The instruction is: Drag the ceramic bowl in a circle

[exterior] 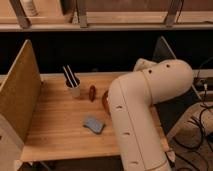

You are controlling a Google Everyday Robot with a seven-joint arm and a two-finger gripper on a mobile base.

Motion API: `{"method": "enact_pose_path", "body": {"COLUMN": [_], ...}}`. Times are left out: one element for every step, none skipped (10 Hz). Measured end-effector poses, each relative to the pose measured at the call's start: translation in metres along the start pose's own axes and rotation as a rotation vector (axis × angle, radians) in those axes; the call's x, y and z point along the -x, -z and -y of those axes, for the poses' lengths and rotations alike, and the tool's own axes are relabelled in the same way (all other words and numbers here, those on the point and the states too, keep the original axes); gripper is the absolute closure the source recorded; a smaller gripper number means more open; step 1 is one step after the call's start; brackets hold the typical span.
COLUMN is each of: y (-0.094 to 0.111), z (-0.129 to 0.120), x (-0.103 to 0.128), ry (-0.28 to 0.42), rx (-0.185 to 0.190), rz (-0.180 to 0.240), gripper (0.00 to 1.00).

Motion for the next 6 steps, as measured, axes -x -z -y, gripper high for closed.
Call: {"method": "enact_pose_path", "body": {"y": [-0.004,-0.006,-0.01,-0.012,-0.013,-0.014], "z": [0.003,0.009,0.022,0.036,0.048,0.062], "x": [-0.014,-0.023,-0.034,-0.042,-0.046,-0.046], "ry": [0.012,0.022,0.038,0.05,0.065,0.08], "rx": [-0.002,-0.011,-0.035,-0.063,-0.091,-0.125], "rz": [-0.004,-0.005,-0.008,-0.012,-0.017,-0.016], "gripper": [1.0,1.0,1.0,1.0,1.0,1.0]}}
